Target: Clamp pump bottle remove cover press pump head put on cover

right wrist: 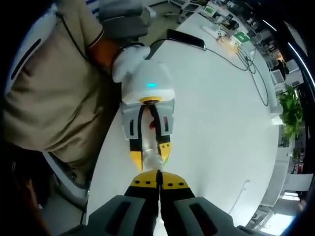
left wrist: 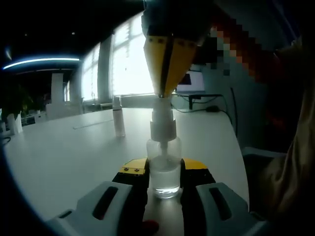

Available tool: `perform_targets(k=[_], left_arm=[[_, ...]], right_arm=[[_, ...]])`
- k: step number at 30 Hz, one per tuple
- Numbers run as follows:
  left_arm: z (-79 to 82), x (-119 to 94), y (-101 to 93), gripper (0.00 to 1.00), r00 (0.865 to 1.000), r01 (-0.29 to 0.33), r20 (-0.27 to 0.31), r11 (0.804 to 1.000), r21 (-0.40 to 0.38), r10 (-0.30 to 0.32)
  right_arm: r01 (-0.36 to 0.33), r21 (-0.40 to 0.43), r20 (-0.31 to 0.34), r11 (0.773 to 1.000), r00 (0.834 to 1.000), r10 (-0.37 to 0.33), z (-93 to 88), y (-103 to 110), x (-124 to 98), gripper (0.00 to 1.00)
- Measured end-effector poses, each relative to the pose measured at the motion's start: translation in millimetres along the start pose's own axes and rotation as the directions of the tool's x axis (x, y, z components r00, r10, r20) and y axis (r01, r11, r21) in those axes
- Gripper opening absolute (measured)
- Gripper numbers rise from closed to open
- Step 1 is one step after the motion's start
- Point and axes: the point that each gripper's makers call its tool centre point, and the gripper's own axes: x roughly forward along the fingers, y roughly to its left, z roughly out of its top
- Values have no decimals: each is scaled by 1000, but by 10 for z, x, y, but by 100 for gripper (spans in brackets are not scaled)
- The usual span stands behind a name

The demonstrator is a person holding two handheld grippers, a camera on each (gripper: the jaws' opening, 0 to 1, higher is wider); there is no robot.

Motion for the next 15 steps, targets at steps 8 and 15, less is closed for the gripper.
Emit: perform_targets(k=[8,15], left_arm=[[4,-5,-11,15,1000,-1,0,1000,0,1],[3,-5,-15,15,1000,-1,0,1000,0,1]], right_arm=[[-10,-12,-39,1000,999,9,12,42,41,0],[-16,-12,-45,1000,999,15,2,48,35,0]])
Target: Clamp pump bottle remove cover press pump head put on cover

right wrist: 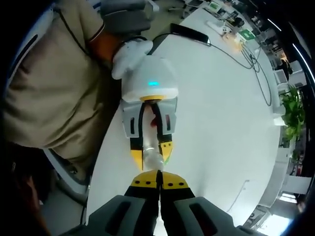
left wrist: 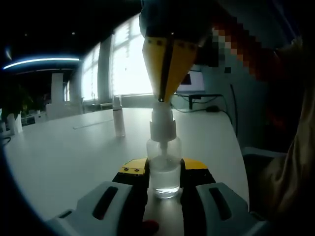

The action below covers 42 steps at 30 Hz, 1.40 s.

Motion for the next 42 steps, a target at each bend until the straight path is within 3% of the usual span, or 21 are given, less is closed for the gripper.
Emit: perform_targets(k=[24,42], left_arm=[[-2,3,7,15,1000,4,-1,1000,-9,-5],[-5,1,11,15,1000,2,0,1000,-3,-2]], right_arm=[[44,-5,19,999,999,-43,2,-21,-68,0],[39,17,23,999,999,-39,2,-44,-66,0]])
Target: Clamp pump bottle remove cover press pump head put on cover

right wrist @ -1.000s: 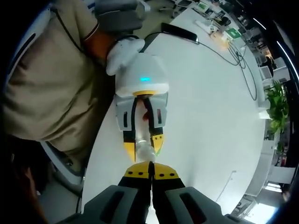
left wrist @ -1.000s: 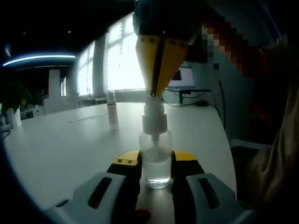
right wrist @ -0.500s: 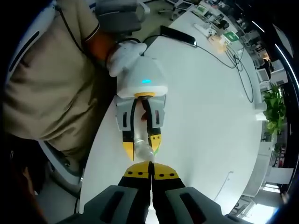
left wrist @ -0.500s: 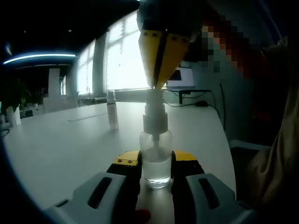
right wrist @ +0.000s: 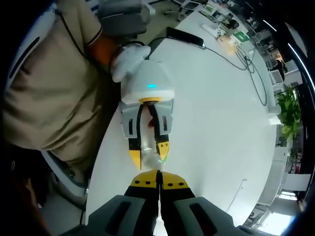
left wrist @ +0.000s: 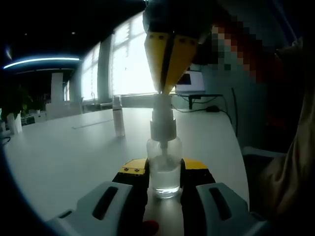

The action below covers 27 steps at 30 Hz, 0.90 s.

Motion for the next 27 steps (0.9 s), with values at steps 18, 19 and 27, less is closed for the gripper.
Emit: perform_targets(k=[18,19,27], left_arm=[[1,2,-4,15,1000,0,0,1000,0,0],[0,2,-3,15,1000,0,0,1000,0,0],[1,-1,-2,15,1000,0,0,1000,0,0]], right_arm=[[-2,6,0,1000,1000,2,-4,2,-3,0],[-2,6,0,1000,1000,2,-3,3,-3,0],[-1,5,-2,1000,1000,1,0,6,-2,0]])
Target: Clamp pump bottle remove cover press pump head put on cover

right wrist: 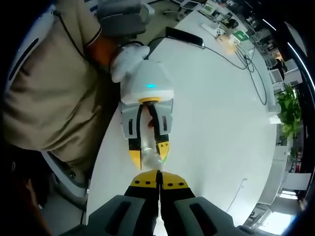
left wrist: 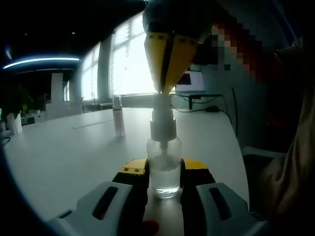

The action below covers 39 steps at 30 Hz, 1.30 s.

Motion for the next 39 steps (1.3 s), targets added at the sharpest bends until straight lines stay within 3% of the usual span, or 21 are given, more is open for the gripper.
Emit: perform_targets(k=[27,39], left_arm=[[-1,-5,-4,15,1000,-1,0,1000,1,1],[-4,-5,5,15,1000,-3,-1,1000,3,3]], right_arm=[[-34,4,-38,999,999,34,8,24,69,0],[-18,4,-60,1000,998,19,0,28,63,0]])
